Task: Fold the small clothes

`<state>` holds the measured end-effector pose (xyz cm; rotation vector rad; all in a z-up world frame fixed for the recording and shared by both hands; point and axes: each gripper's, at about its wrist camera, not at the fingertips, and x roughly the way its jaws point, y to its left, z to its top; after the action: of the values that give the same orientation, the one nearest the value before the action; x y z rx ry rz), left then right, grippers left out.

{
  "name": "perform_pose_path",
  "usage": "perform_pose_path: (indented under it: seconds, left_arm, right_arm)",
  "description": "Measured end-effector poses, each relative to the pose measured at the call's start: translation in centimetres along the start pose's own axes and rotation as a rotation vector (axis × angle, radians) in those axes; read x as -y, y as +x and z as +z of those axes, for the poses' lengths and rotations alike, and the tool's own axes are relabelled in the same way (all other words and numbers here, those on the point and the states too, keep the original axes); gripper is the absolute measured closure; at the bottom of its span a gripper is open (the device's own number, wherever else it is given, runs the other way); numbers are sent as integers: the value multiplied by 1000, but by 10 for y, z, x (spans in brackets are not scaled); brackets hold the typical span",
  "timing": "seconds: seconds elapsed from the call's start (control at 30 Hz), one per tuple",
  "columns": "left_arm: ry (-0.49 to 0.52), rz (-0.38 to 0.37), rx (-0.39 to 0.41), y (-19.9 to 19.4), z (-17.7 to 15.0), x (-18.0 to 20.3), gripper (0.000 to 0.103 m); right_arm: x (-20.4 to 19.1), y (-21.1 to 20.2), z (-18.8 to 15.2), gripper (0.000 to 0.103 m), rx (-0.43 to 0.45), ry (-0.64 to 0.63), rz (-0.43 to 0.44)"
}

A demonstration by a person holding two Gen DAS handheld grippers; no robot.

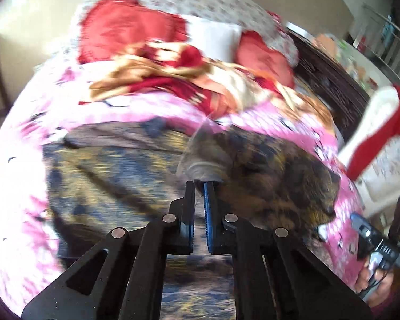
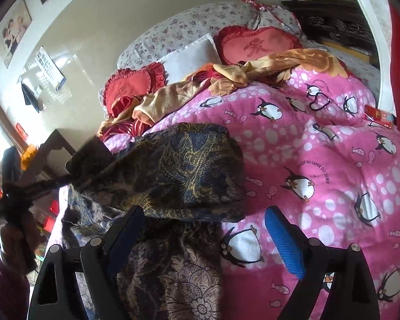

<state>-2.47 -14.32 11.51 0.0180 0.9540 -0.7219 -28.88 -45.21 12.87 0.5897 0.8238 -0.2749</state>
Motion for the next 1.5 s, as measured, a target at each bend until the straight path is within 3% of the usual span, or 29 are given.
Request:
perform_pose_path:
  seconds: [0.13, 0.27, 0.37, 0.4, 0.43, 0.5, 0.53, 0.7, 0.77, 0.83, 0.9, 1.03, 1.37, 1.5]
  left_arm:
    - [-120, -13, -3, -10, 0, -38, 98]
    - [-136, -14, -34, 1, -9, -43, 97]
    - [-163, -61, -70, 18, -12, -43, 94]
    - [-162, -74, -75, 23, -11, -41, 83]
    - [-155, -76, -73, 28, -10, -38, 60]
    - [-125, -50, -63, 37, -8, -31, 33]
    - [-102, -22, -54, 42, -6, -28, 33]
    - [-4, 19, -158, 80, -4, -10, 33]
    - [42, 46, -189, 90, -6, -3, 38]
    - [72, 57, -222, 94, -7, 3, 89]
    - [54, 35, -231, 84, -4, 5, 90]
    - [106, -10, -133, 30, 21, 27, 92]
    - [150, -169, 169, -145, 134, 98, 92]
    - [194, -154, 253, -189, 163, 133, 92]
  right_arm:
    - [-3, 4, -4, 12, -20, -27, -7]
    - [-5, 10, -6, 12, -39, -23, -8]
    - [-5, 11, -7, 12, -39, -2, 10]
    - [-6, 10, -8, 12, -40, -1, 14]
    - [-6, 10, -9, 12, -43, -5, 15]
    - [-8, 10, -10, 12, -51, -12, 14]
    - [-8, 10, -10, 12, -54, -13, 14]
    - [-1, 9, -12, 12, -54, 13, 17]
    - [3, 10, -13, 12, -56, 28, 18]
    - [7, 10, -12, 12, -55, 44, 19]
    - [11, 8, -11, 12, -48, 54, 20]
    - [19, 1, -11, 12, -23, 63, 20]
    - [18, -3, -18, 12, -3, 34, 75]
    - [4, 1, -16, 12, 9, -9, 78]
